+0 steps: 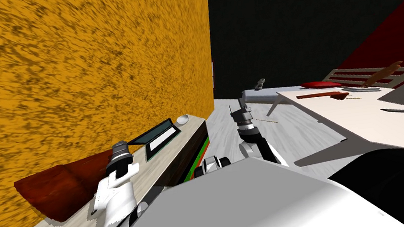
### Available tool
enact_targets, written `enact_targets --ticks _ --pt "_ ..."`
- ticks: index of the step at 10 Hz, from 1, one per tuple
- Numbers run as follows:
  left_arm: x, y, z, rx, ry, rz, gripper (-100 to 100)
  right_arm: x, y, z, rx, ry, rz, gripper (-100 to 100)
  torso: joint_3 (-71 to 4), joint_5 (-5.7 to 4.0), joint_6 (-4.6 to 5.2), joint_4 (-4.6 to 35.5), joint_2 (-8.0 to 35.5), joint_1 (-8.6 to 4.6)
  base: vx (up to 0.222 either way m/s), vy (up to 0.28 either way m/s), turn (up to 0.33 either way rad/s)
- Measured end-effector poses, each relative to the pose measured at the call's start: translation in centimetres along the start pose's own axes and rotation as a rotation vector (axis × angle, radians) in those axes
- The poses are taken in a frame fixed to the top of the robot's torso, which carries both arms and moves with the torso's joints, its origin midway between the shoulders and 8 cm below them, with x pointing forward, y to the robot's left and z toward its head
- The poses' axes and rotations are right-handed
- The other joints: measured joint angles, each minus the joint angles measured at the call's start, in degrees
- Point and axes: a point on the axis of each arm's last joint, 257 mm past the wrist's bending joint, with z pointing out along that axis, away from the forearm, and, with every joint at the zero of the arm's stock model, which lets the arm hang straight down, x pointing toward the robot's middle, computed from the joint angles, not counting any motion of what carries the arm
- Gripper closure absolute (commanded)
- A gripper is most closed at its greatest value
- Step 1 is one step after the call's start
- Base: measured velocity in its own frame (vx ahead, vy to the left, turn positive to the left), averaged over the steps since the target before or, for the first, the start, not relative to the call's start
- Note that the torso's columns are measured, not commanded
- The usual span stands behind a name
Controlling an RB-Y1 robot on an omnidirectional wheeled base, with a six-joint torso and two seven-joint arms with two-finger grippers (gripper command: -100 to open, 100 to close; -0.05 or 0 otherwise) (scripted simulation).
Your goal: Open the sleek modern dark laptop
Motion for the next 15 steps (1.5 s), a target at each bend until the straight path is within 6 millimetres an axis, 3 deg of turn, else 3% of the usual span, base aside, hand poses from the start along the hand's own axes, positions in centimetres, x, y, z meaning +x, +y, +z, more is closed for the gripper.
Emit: enact_targets --ticks 5,10,11,15 --pt "0.0 -0.1 0.0 0.001 -0.001 0.000 100 0.0 0.0 0.0 0.000 0.000 0.000 0 0.0 0.03 -0.03 0.0 0.0 -0.02 0.004 -0.005 0.015" --pt "0.2 -0.6 -1.8 0.054 -0.009 0.006 100 0.0 0.0 0.0 0.000 0.000 0.000 0 0.0 0.03 -0.03 0.0 0.0 0.00 0.017 -0.020 0.059" --pt "0.2 -0.7 -2.2 0.063 -0.010 0.008 -100 0.0 0.0 0.0 0.000 0.000 0.000 0 0.0 0.03 -0.04 0.0 0.0 -0.03 -0.021 -0.016 -0.036" --pt "-1.0 -2.1 -0.1 0.057 -0.021 0.014 -100 0.0 0.0 0.0 0.000 0.000 0.000 0 0.0 0.03 -0.04 0.0 0.0 -0.03 -0.054 -0.008 -0.046"
